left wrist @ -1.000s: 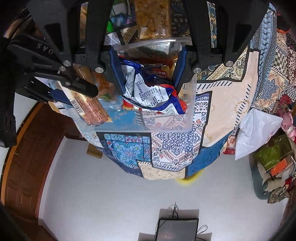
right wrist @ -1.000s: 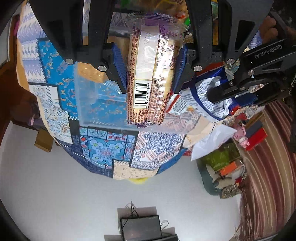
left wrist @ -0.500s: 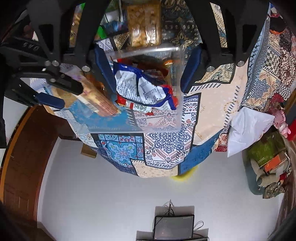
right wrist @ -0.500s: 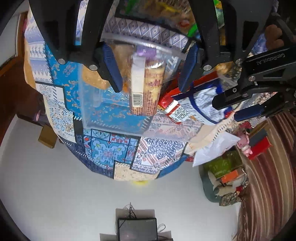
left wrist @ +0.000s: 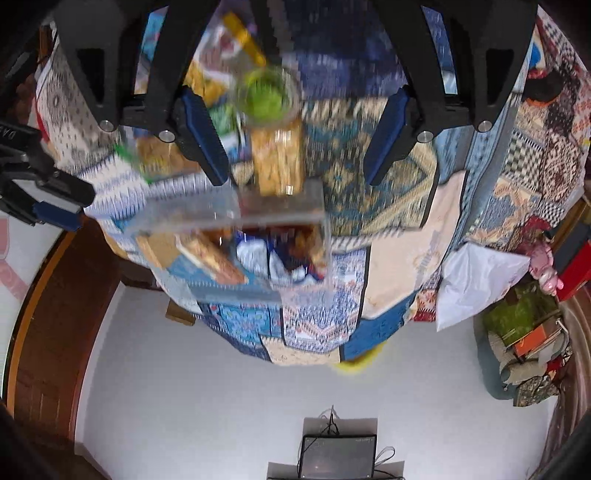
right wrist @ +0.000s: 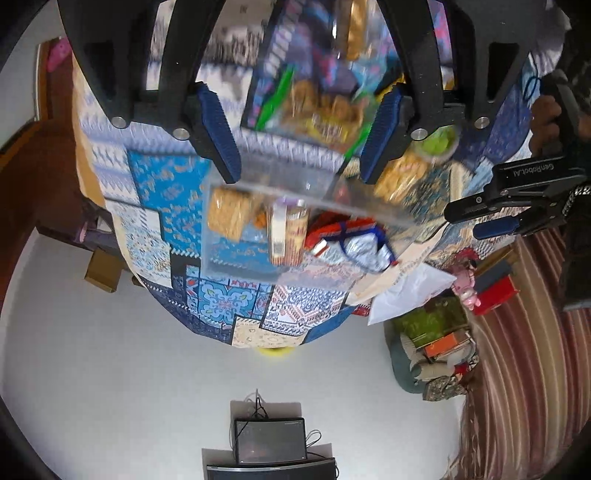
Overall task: Organize snacks
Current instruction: 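Place blue bag in clear box with left tool while right tool places biscuit pack, then grasp gold snack bag with left tool while right tool grasps gold biscuit pack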
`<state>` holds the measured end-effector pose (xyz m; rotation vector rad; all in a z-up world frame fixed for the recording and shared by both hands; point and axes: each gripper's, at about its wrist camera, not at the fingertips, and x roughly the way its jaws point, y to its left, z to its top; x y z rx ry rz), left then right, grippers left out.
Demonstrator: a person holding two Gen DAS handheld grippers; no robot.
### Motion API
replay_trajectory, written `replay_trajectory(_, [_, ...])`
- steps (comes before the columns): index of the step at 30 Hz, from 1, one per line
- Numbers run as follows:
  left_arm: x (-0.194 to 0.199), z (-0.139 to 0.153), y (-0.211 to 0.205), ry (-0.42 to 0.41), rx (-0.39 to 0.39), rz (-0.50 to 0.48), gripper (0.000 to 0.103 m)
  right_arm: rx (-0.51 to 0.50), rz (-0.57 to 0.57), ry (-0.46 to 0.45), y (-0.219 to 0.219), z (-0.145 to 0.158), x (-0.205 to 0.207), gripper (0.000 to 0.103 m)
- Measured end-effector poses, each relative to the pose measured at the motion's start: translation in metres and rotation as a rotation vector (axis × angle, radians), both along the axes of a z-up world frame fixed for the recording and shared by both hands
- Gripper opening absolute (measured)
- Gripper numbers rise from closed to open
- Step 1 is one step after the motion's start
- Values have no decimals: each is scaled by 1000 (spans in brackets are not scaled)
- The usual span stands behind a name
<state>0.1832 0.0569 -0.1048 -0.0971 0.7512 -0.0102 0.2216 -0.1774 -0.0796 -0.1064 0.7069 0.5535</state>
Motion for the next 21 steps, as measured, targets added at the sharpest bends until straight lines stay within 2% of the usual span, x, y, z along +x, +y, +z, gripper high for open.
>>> replay_trajectory(4, [-26, -11, -4, 40, 2, -11, 77, -11, 8, 27, -7, -7, -26, 65])
replay_trajectory(11, [-59, -37, -18, 115, -22, -45, 77, -32, 26, 125, -9, -41, -58, 65])
replay_trajectory(14, [-66, -52, -27, 156, -43, -70, 77, -27, 37, 186, -6, -59, -67, 65])
replay_trajectory(19, [-59, -71, -42, 204, -48, -99, 77, -25, 61, 238, -2, -78, -70, 64])
replay_trajectory(20, [-56, -72, -45, 209, -50, -101, 77, -22, 60, 241, 0, -81, -71, 64])
replay_trajectory(21, [-53, -72, -48, 210, -53, -105, 77, -23, 61, 245, 1, -82, -71, 55])
